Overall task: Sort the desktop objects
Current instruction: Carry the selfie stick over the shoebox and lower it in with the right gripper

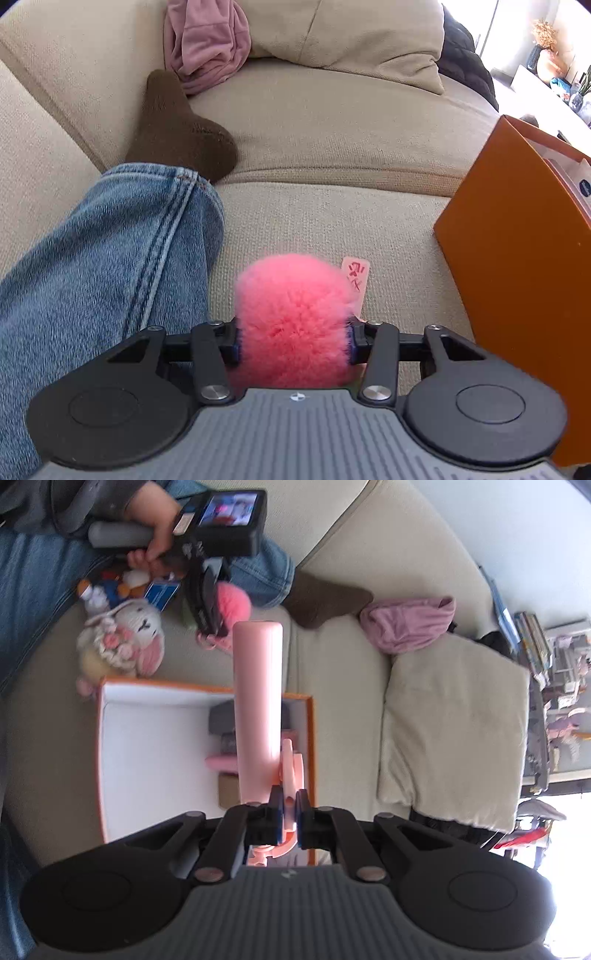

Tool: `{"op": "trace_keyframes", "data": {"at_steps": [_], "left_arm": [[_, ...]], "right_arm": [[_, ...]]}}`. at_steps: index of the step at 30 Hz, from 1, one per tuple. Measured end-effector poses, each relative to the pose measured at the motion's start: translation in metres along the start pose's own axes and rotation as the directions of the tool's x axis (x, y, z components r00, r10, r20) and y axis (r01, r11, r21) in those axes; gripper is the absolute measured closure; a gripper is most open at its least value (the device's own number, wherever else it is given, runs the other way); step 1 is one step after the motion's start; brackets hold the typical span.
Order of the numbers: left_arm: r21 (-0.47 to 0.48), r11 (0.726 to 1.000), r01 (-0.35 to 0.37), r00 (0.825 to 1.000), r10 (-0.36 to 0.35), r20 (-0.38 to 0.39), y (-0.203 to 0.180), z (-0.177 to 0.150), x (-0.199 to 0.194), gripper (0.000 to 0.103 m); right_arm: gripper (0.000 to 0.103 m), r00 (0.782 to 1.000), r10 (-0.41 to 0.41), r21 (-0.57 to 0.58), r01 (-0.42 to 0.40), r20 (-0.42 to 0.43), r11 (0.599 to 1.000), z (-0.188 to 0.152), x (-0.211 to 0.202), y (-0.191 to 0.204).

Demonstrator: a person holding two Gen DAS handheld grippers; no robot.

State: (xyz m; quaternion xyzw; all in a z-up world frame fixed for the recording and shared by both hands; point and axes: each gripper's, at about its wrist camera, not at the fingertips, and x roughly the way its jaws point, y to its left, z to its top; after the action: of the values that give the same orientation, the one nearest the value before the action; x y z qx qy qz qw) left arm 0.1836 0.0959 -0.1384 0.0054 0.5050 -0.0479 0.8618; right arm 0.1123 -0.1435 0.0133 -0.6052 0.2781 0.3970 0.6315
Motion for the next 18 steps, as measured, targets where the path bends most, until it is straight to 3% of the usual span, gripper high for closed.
{"op": "trace_keyframes", "data": {"at_steps": [9, 14, 18], "left_arm": [[0.011, 1.000, -0.013, 1.000, 0.013, -0.009, -0.004, -0.010, -0.009, 0.045], [0.008, 1.000, -0.012, 1.000, 0.012, -0.017, -0.003, -0.012, -0.010, 0.048], [-0.011, 1.000, 0.005, 1.000, -0.005, -0.022, 0.001, -0.013, -0.010, 0.052]], "right_arm": [[0.097, 0.970, 0.235, 0.039, -0.232, -0.065, 0.972, -0.047, 0.051, 0.026], [0.097, 0.930, 0.349, -0.029, -0.354, -0.112, 0.935, -0.057, 0.083, 0.042], [0.097, 0.884, 0.438, -0.044, -0.450, -0.161, 0.892, -0.060, 0.104, 0.041]]}}
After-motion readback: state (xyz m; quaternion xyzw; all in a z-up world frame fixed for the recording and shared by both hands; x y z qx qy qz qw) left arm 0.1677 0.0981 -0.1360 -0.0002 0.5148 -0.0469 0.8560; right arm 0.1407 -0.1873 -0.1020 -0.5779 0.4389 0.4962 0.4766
